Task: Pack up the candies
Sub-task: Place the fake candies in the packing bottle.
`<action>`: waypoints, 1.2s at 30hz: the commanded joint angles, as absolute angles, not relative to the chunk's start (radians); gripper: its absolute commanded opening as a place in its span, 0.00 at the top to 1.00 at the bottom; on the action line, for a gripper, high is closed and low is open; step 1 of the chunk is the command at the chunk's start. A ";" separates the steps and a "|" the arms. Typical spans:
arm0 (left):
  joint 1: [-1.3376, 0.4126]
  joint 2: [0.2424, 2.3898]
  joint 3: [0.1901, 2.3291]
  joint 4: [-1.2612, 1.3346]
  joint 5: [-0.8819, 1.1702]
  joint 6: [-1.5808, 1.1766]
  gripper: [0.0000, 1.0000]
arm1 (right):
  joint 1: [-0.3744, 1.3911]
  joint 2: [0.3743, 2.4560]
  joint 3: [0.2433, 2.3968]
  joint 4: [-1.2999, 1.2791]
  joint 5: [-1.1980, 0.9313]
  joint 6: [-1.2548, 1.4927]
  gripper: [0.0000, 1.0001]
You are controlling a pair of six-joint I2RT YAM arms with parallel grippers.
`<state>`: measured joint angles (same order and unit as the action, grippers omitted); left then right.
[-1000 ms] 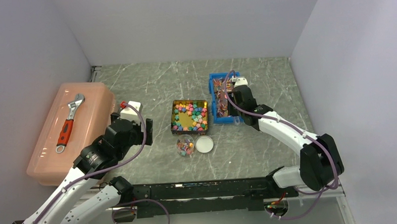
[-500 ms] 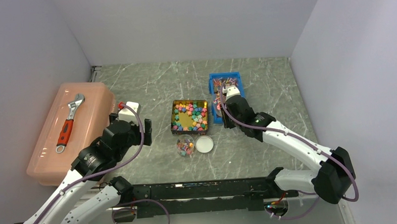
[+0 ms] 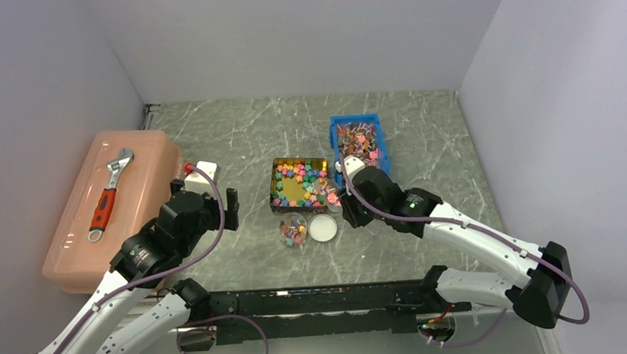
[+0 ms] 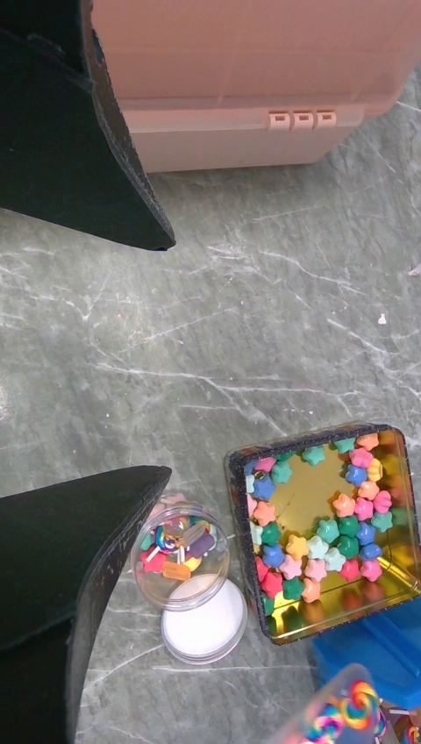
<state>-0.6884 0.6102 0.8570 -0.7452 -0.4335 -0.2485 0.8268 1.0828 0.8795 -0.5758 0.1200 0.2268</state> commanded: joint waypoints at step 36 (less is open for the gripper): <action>-0.685 0.553 0.870 -0.718 -0.422 -0.240 0.01 | 1.055 1.377 1.275 -1.021 -0.099 0.179 1.00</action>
<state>-0.6884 0.5743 0.8570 -0.7456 -0.4328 -0.2485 1.0492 1.3556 1.1881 -0.9432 -0.0891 0.1745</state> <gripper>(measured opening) 0.992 0.321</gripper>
